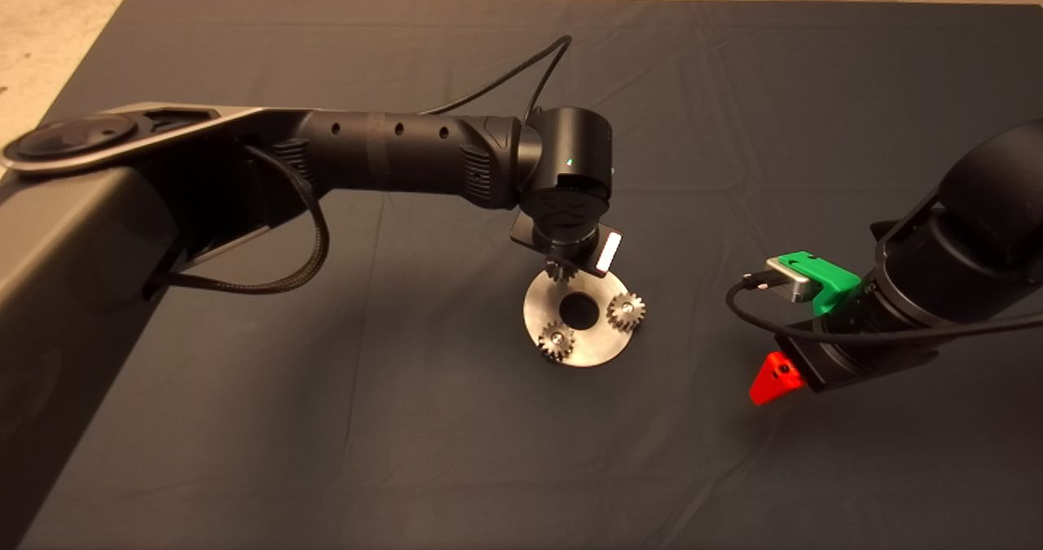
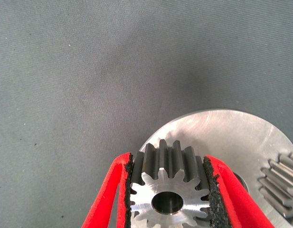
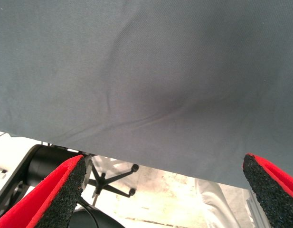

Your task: Install three planetary gears onto the carrier pins

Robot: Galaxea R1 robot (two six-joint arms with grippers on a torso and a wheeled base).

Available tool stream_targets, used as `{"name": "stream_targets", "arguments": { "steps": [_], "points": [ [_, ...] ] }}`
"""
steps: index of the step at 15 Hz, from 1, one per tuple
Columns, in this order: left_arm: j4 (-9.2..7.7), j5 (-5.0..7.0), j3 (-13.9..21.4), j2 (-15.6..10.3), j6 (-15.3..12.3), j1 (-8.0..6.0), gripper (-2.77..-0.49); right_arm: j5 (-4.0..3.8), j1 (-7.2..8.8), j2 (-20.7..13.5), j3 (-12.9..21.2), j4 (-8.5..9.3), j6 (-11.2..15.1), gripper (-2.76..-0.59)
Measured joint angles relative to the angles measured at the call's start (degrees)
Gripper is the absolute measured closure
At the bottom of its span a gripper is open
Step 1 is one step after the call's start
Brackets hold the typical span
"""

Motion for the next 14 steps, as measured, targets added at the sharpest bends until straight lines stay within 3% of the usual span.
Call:
{"name": "stream_targets", "arguments": {
  "steps": [14],
  "points": [
    [-0.63, 0.16, -0.45, 0.16, 0.06, -0.02, -0.83, -0.02, 0.0, 0.65, 0.0, 0.0, 0.02, -2.46]
  ]
}}
